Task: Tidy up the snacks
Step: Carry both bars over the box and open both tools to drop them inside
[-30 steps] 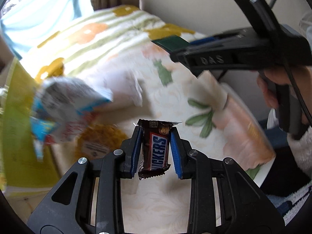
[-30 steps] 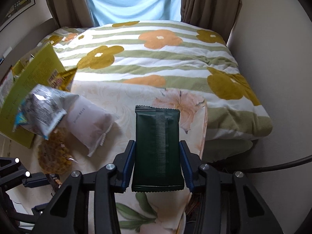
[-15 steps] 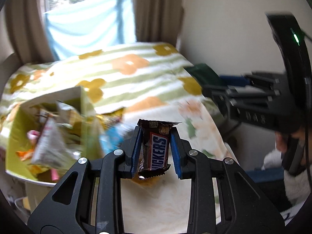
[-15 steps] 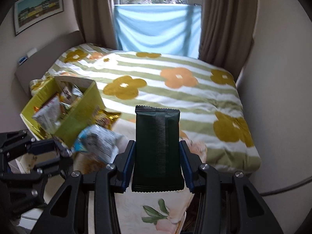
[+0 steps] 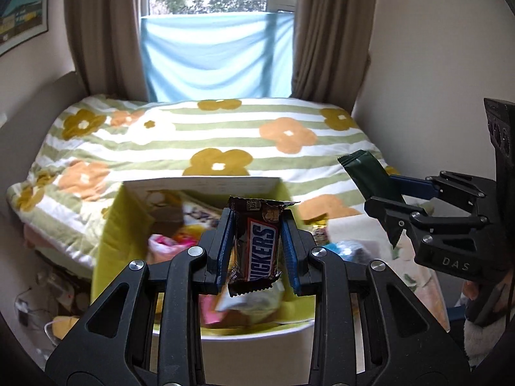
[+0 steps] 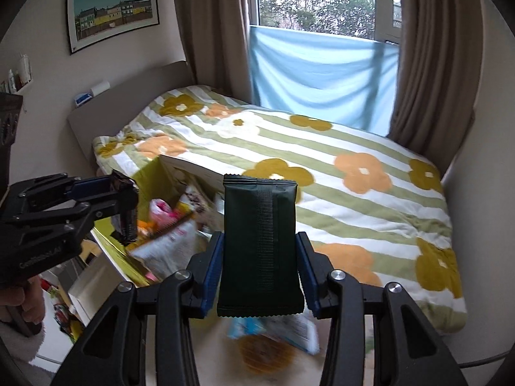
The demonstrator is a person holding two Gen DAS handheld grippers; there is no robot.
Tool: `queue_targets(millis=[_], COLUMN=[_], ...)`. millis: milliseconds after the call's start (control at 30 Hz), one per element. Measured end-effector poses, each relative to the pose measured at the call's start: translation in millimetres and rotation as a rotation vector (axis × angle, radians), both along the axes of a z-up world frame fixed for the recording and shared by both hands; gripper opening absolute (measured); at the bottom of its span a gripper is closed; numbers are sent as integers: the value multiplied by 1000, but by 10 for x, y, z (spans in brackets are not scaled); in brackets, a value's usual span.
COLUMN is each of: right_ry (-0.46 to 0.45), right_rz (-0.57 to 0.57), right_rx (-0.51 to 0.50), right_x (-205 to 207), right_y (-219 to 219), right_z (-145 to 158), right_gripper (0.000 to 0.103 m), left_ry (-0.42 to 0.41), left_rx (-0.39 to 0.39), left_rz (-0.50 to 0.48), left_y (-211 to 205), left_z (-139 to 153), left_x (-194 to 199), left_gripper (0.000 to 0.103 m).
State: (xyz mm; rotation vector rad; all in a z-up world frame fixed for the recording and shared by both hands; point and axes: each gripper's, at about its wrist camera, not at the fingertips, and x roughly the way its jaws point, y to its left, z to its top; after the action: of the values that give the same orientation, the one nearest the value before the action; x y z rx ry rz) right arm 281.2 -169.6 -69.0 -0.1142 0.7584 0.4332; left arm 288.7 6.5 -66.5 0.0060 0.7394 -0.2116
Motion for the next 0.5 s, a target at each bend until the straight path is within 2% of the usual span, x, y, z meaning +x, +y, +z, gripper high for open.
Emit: queue_targets(millis=[233,333,500], right_ry=[41,71,130], right_rz=[9,-5,-51], right_rx=[18,26,53], right_x=[312,415,557], right_y=[794,1041,1300], right_z=[-176,-278,-425], right_gripper=[40,40,40], left_ry=[68,116,178], left_rx=[-29,-34,-28], left_rz=[30,21,-19], left_y=[910,1142,1294], left_z=[-267,-467,-755], left_x=[419,633,862], left_gripper=[26,26,26])
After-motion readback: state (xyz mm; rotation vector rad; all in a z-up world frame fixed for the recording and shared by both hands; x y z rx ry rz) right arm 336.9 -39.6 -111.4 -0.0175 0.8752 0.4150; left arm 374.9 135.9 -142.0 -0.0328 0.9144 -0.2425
